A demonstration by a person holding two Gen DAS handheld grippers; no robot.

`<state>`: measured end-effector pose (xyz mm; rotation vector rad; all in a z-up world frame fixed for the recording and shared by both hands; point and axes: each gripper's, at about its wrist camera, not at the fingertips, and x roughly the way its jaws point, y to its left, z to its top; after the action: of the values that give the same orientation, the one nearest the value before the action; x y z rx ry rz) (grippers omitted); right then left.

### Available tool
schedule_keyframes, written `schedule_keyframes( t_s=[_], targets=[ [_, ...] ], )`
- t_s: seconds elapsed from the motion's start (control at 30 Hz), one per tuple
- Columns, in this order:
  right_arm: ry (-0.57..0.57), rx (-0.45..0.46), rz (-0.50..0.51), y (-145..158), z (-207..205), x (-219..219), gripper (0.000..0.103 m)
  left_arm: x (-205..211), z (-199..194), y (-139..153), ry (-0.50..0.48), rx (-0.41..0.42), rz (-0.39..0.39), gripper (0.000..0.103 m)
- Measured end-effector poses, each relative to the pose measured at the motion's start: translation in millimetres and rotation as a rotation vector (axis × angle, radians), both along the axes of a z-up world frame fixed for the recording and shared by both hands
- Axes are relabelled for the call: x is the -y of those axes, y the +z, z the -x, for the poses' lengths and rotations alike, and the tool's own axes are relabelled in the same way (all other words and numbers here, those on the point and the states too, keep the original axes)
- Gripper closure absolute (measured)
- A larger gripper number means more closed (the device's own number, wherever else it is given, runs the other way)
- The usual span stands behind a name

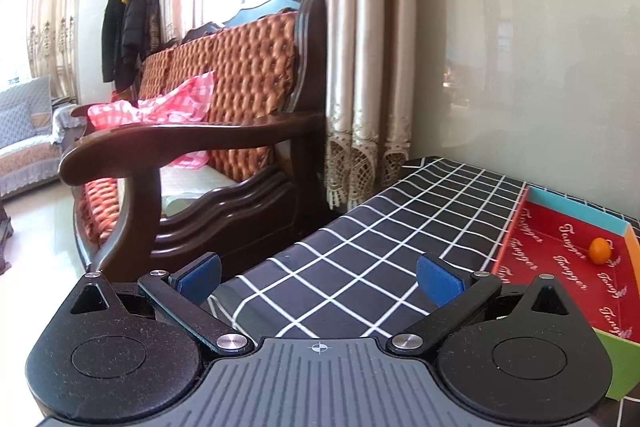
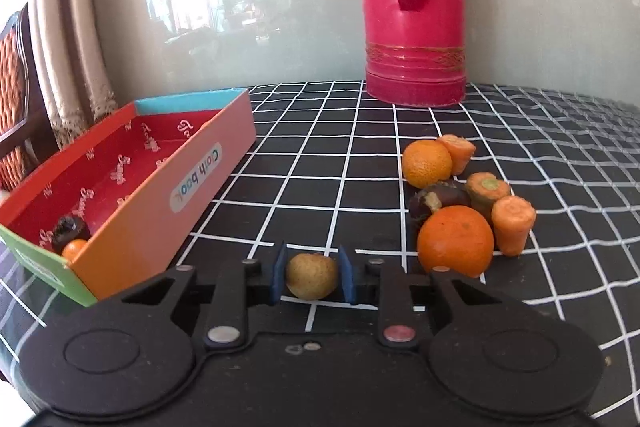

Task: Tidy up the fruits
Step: 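Carry the tan fruit into the red box and open the right tool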

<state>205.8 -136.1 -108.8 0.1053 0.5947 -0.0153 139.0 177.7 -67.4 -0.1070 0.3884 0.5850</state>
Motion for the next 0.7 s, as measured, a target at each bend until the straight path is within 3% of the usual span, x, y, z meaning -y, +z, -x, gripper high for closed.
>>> schedule_keyframes(
  t_s=[0.17,0.33,0.5,0.6,0.7],
  targets=[
    [0.017,-0.008,-0.01,0.4,1.8,0.6,0.08,-11.8,4.1,-0.7,0.03,0.005,0.025,0.0],
    [0.034,0.005,-0.02,2.1,5.5,-2.0,0.083,-13.4,4.4,-0.9,0.027,0.013,0.04,0.0],
    [0.081,0.129,-0.035,25.0,17.3,-12.8,0.083,-12.0,6.4,0.5,0.019,0.017,0.028,0.0],
    [0.18,0.215,-0.085,41.7,23.9,-23.7,0.083,-15.5,7.0,-0.1,0.028,0.016,0.036,0.0],
    [0.268,0.227,-0.073,45.7,21.8,-42.4,0.083,-17.3,8.1,-0.2,0.035,0.016,0.044,0.0]
  ],
)
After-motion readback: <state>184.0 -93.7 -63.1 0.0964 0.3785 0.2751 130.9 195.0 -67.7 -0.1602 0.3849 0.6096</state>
